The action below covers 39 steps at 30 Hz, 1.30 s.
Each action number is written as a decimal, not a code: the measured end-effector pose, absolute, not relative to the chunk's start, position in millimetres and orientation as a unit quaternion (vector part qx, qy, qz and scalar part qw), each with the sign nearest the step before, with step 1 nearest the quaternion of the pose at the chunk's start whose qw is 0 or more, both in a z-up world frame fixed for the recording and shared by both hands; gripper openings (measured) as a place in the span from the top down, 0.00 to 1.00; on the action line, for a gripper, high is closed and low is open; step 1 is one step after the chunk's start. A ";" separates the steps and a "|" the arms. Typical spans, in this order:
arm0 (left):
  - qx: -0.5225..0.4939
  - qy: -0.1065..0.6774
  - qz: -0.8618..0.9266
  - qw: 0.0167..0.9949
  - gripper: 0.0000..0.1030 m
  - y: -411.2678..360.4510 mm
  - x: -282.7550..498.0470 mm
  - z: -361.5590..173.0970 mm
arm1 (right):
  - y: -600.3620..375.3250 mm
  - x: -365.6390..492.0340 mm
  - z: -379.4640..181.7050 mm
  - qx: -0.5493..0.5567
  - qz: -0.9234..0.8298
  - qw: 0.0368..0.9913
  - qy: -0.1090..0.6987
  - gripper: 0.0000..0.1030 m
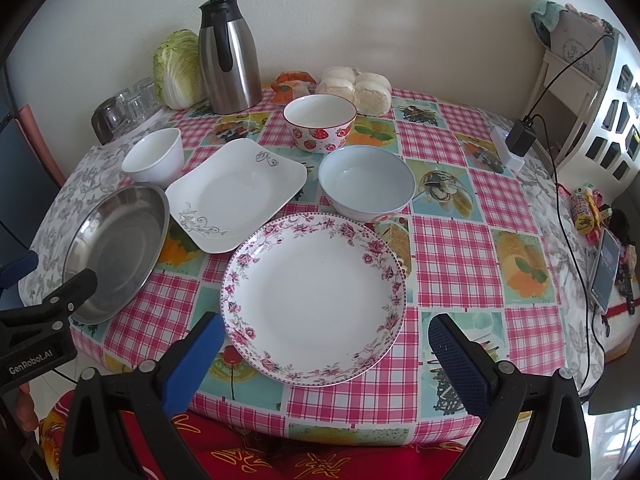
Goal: Organize plates and bowls
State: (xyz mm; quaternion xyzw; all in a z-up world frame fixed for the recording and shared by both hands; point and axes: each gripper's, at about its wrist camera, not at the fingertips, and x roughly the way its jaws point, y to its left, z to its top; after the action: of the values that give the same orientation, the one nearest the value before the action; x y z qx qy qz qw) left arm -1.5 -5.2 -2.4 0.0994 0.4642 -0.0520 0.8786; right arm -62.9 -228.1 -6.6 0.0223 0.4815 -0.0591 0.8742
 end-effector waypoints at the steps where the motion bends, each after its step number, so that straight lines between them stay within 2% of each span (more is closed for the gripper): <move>1: 0.100 0.463 -0.053 0.879 0.00 -5.8 -1.7 -1.8 | -227.7 -63.2 -6.0 0.021 -0.059 0.874 0.481 0.00; 15: 0.078 0.431 -0.057 0.897 0.00 -8.2 13.1 23.1 | -228.4 -55.1 4.6 0.015 -0.056 0.879 0.474 0.00; 23: 0.017 0.354 -0.016 0.935 0.00 5.6 43.9 64.1 | -233.7 -31.5 42.2 0.038 -0.048 0.903 0.425 0.00; 27: -0.012 0.342 0.006 0.939 0.00 11.2 60.4 73.6 | -236.1 -16.2 60.3 0.067 -0.045 0.915 0.395 0.00; 32: -0.046 0.334 0.040 0.941 0.00 17.4 70.4 66.8 | -232.7 0.7 60.0 0.091 -0.044 0.915 0.390 0.00; 39: -0.089 0.368 0.054 0.924 0.00 36.7 85.8 41.1 | -219.9 19.8 33.5 0.112 -0.031 0.901 0.418 0.00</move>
State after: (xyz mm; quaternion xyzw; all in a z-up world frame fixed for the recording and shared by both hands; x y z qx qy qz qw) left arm 85.8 36.7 41.1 -0.0892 0.3681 0.0539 0.9239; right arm 19.8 -219.9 33.5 0.1117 0.4182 -0.0307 0.9009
